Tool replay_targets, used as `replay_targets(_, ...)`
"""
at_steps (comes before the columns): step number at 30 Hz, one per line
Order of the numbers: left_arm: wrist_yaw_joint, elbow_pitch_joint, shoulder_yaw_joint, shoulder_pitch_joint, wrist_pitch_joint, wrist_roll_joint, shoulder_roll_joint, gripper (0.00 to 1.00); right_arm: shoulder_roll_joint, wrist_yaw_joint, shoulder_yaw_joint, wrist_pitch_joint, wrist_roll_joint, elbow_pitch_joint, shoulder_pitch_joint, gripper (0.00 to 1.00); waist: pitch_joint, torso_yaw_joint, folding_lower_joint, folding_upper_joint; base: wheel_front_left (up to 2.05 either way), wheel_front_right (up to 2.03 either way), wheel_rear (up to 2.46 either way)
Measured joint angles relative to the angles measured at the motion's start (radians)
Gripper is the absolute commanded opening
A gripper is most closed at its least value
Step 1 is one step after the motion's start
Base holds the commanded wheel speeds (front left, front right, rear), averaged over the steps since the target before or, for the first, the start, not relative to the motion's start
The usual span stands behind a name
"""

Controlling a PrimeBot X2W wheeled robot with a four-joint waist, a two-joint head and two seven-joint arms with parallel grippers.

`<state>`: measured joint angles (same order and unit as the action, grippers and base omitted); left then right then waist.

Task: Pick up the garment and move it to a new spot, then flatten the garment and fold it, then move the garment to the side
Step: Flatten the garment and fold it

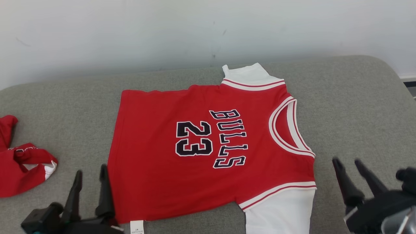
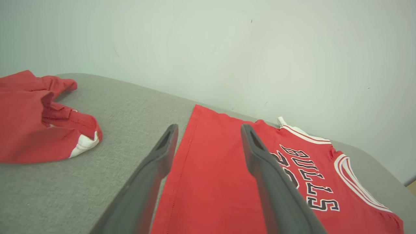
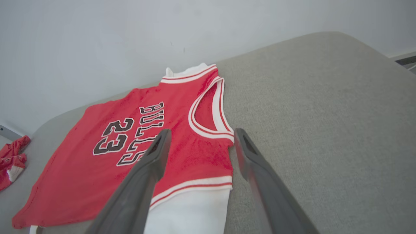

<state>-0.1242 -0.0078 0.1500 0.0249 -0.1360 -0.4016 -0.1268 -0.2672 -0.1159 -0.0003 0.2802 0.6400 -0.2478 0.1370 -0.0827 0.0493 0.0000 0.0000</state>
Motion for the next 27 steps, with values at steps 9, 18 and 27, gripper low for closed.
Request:
replay_targets(9, 0.02, 0.002, 0.089, -0.057, -0.067, 0.076, 0.005, 1.0, 0.074, 0.003, 0.065, -0.222, -0.121, 0.054, -0.147, 1.0, 0.022, 0.001, 0.0, 0.0, 0.0, 0.0, 0.0)
replay_targets(18, 0.037, 0.107, 0.15, -0.077, -0.031, 0.123, -0.01, 1.0, 0.125, 0.0, 0.037, -0.347, -0.164, 0.19, -0.173, 1.0, 0.047, 0.002, 0.0, 0.0, 0.0, 0.0, 0.0)
replay_targets(27, 0.013, 0.165, 0.112, -0.076, 0.041, 0.148, -0.017, 1.0, 0.152, -0.007, -0.022, -0.432, -0.177, 0.276, -0.167, 1.0, 0.069, -0.027, 0.0, 0.0, 0.0, 0.0, 0.0)
